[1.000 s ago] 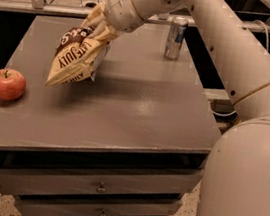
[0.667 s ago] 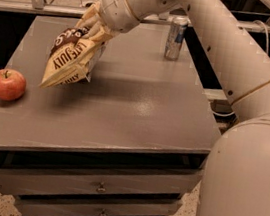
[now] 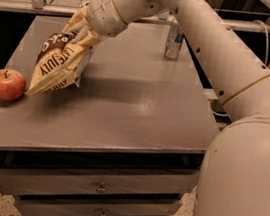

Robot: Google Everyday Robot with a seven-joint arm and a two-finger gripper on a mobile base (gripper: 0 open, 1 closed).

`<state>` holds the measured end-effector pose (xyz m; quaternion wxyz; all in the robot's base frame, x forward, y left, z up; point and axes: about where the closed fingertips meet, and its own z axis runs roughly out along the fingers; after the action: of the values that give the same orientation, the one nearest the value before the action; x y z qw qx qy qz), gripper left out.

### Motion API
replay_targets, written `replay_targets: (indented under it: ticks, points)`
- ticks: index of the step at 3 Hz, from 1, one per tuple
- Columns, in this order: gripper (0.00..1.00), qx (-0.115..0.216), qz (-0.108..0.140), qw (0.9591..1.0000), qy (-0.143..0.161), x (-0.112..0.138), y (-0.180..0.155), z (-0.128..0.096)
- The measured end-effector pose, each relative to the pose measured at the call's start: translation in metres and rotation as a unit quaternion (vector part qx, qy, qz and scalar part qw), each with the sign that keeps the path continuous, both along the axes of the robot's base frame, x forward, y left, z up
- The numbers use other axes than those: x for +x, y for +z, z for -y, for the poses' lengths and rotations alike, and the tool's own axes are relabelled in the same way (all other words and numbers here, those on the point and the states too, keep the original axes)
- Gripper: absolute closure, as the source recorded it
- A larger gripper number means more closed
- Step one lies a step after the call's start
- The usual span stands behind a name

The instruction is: Move brown chip bag near apple

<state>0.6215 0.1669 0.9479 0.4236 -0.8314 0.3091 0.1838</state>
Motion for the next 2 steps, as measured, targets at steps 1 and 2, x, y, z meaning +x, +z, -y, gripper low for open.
replay_targets:
  ticks: [1,2]
  points:
    - [0.82,-0.002,-0.010,0.9999,0.013,-0.0075,-0.0072,-0.0128]
    - [0.58,-0.003,-0.017,0.9997,0.020,-0.0123,-0.0111,-0.0209]
